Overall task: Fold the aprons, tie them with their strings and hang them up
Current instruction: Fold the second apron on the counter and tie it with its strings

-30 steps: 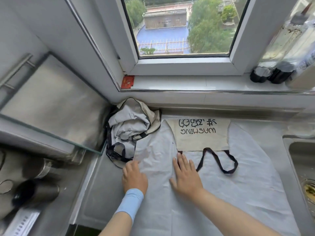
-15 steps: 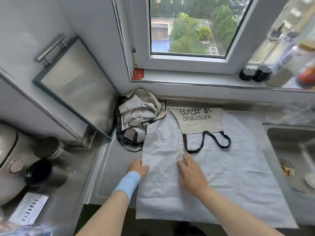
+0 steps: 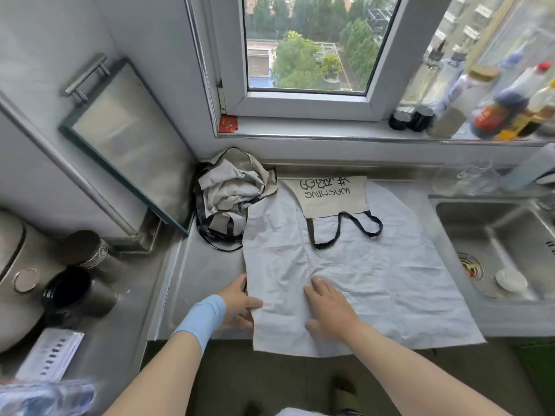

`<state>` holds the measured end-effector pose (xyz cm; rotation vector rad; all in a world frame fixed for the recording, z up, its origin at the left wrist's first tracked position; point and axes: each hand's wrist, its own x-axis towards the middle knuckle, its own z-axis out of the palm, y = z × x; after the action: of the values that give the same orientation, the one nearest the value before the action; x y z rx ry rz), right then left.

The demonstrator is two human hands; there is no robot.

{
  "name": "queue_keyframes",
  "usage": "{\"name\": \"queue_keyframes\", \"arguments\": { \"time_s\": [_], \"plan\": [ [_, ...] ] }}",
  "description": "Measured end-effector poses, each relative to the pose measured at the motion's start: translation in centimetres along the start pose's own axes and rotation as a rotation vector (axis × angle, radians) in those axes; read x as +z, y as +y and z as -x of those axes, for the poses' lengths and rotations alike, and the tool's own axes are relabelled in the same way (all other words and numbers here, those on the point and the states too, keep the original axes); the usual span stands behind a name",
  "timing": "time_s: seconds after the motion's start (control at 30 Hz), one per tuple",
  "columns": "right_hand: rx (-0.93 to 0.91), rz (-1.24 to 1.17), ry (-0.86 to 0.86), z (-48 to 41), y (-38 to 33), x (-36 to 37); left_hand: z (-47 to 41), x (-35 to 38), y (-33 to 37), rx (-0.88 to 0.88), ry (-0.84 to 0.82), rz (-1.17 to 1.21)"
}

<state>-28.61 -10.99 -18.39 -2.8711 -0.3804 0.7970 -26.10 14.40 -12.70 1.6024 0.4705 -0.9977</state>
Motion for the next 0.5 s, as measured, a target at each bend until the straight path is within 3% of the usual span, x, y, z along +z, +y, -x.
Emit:
{"name": "queue_keyframes", "arguments": {
  "time_s": [0.1, 0.2, 0.3, 0.37, 0.5],
  "plan": [
    [-0.054, -0.248, 0.04, 0.2, 1.4, -1.9, 0.2, 2.0, 2.5, 0.094, -0.032, -0.013],
    [0.135, -0.792, 0.172, -0.1, 3.2, -5.9, 0.3, 5.8, 5.9, 0.167, -0.076, -0.02],
    [0.218, -1.276, 0.136, -0.2, 6.2, -11.1, -0.2, 11.4, 9.4, 0.261, -0.071, -0.147],
    [0.241, -1.326, 0.043, 0.1, 7.9, -14.0, -1.1, 14.7, 11.0, 0.329, -0.056, -0.287],
    [0.347, -1.011, 0.056, 0.3, 12.7, -15.1, -3.6, 20.8, 12.6, 0.376, -0.068, -0.584]
  ]
}}
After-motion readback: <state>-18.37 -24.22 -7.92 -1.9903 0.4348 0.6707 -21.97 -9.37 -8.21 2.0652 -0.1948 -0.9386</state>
